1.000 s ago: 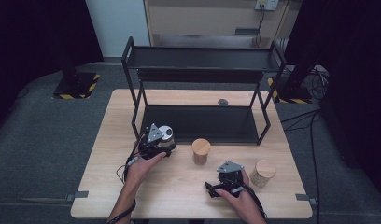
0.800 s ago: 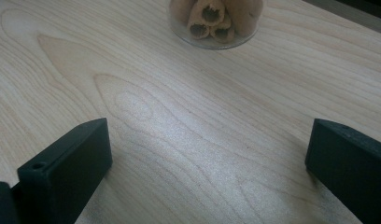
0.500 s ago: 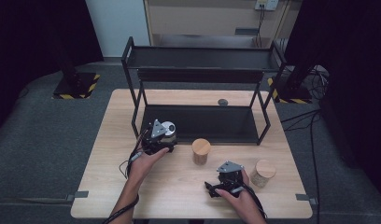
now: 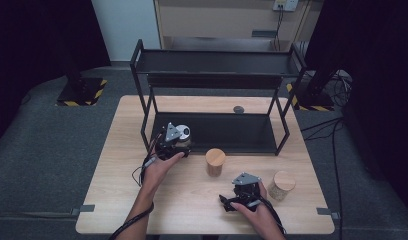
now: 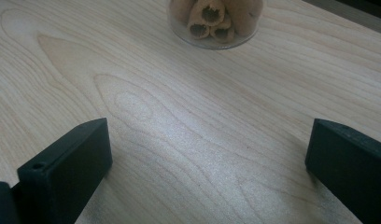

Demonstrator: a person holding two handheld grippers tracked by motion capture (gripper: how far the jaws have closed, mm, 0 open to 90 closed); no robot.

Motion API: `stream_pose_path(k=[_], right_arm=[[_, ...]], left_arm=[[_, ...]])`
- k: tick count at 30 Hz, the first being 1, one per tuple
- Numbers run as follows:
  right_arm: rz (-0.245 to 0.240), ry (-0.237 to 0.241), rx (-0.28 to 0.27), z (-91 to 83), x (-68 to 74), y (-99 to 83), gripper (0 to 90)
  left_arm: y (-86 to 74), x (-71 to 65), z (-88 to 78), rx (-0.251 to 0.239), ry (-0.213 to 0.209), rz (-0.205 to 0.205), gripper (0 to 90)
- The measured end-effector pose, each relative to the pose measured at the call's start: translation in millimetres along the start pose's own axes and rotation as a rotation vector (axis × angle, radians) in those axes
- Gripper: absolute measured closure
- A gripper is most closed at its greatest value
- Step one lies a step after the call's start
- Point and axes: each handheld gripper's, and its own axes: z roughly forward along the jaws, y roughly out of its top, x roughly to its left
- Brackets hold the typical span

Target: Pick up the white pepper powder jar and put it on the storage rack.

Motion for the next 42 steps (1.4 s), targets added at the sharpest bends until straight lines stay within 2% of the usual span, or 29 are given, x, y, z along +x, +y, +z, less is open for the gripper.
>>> stream_pose_path(k=[12,16,26,37,42], right_arm=[[0.001,0.0,0.0,0.0,0.0,0.0,0.4],[0.0,0.0,0.0,0.0,0.0,0.0,0.4],[0.002,0.0,0.0,0.0,0.1,0.1,0.4],[0.001,0.0,0.001,-0.1,0.0,0.1,0.4],[0.001,0.0,0.001,-0.1,0.1,0.1,0.4]], left_arm=[[6.3,4.8,14.3,0.003,-0.002,0.002,28.8],[7.1,6.1,18.7,-0.004,0.001,-0.014,28.8],[10.6,11.2,27.7,0.009,0.008,-0.021,28.8],[8.5,15.0,32.9,0.002,0.008,-0.038,28.8],[9.5,15.4,39.1,0.02,0.005,-0.033,28.8]])
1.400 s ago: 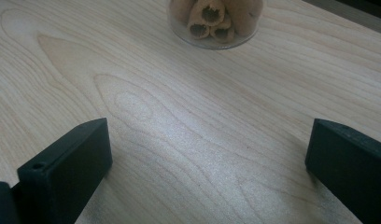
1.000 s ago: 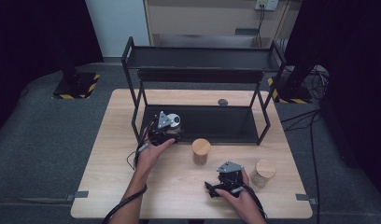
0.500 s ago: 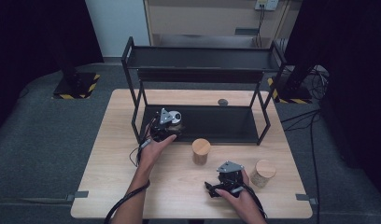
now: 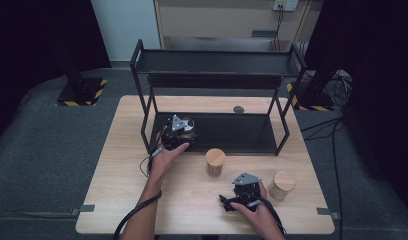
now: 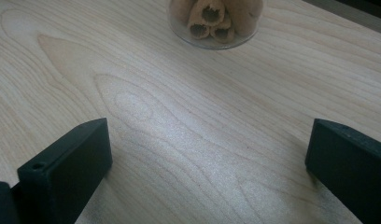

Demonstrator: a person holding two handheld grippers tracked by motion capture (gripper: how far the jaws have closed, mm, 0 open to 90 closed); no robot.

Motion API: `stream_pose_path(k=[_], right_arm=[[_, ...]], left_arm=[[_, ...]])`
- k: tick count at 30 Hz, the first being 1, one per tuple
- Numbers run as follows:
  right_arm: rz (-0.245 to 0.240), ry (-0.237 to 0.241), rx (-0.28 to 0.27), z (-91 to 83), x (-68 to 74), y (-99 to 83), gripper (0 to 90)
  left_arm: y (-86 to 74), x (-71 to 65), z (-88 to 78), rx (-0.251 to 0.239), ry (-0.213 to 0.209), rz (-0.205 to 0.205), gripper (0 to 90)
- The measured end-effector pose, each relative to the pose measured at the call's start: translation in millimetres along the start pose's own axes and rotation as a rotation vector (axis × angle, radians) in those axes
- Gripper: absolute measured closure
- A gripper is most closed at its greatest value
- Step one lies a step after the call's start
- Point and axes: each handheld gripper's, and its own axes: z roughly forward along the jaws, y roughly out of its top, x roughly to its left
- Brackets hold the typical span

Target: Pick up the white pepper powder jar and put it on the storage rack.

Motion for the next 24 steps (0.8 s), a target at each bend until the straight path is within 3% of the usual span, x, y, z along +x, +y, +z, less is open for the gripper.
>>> stream_pose_path(k=[24], right_arm=[[-0.001,0.0,-0.001,0.0,-0.1,-0.1,0.4]], left_arm=[[5.1,-2.2,25.0,0.03,-0.002,-0.027,28.8]])
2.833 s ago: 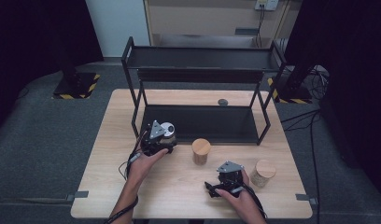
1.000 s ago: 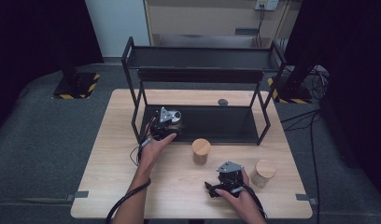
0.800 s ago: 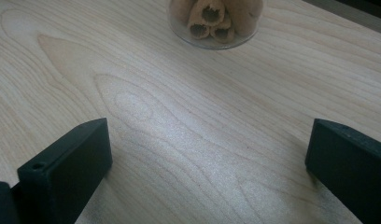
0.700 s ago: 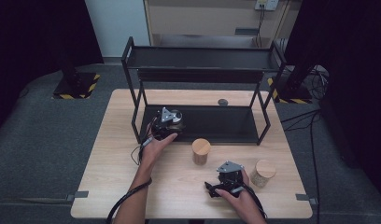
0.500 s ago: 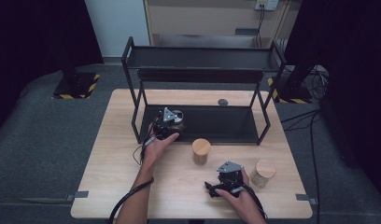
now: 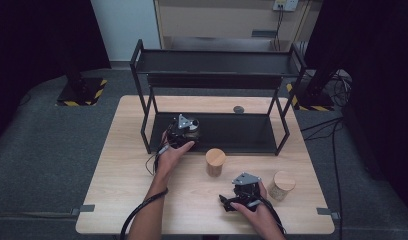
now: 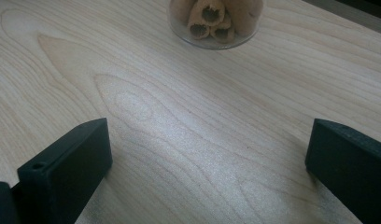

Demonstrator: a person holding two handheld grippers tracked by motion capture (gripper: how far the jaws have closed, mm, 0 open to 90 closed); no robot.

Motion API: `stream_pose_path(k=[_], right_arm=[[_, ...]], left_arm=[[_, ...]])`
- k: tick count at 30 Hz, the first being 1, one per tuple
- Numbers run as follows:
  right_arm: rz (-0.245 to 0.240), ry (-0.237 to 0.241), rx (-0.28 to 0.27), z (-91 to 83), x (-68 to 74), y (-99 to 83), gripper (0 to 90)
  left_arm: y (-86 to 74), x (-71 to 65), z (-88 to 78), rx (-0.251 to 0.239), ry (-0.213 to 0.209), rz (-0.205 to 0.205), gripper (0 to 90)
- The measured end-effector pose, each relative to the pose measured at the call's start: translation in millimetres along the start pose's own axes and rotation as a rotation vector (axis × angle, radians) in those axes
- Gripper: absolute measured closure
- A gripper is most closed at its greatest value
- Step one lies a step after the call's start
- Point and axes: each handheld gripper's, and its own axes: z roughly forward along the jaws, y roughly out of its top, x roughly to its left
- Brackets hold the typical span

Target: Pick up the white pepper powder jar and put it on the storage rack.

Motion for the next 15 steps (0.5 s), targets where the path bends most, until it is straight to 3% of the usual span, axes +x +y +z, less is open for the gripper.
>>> stream_pose_path(k=[15], right_arm=[[0.001,0.0,0.0,0.0,0.1,0.0,0.4]], left_arm=[[-1.4,3.5,6.4,0.005,-0.006,-0.01,28.8]])
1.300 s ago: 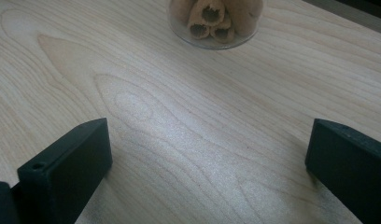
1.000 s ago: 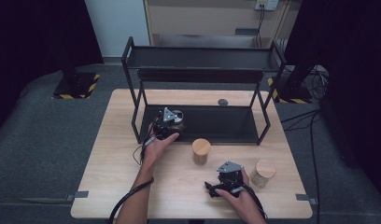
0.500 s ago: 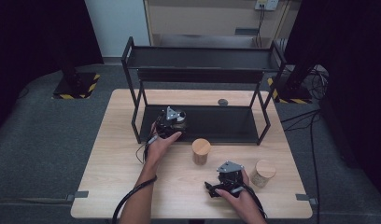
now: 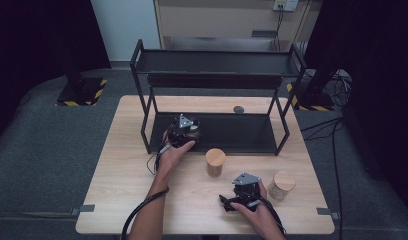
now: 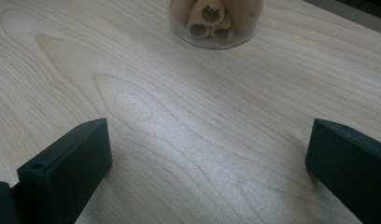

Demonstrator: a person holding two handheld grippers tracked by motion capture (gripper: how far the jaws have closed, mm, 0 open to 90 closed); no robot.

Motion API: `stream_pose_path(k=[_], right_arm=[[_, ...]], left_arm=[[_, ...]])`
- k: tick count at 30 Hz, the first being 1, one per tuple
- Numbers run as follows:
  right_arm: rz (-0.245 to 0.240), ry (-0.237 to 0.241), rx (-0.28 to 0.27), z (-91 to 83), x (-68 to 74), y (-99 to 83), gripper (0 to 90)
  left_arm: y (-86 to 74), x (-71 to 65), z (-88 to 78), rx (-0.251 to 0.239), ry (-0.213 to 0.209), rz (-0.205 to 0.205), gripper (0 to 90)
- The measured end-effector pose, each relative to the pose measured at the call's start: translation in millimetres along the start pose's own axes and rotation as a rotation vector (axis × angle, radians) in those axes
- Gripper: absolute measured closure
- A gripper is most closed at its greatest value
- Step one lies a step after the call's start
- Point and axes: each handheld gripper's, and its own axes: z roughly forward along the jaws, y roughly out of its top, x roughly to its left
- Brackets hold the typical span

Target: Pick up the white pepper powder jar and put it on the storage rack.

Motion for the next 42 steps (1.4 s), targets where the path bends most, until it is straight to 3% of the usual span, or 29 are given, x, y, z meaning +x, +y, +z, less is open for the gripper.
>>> stream_pose_path(k=[24,26,34,42], right_arm=[[-0.003,0.0,-0.001,0.1,-0.1,-0.2,0.4],[0.0,0.0,0.0,0.0,0.0,0.0,0.4],[0.0,0.0,0.001,0.0,0.0,0.1,0.4],[-0.003,0.0,-0.001,0.1,-0.1,-0.1,0.4]], left_arm=[[0.4,4.7,5.5,0.016,-0.016,-0.043,28.4],[-1.0,3.6,4.6,0.007,-0.012,-0.065,23.7],[-0.8,-1.6,-6.3,0.026,0.007,-0.044,10.4],[-2.3,-10.5,-21.4,0.018,0.034,-0.039,6.4]])
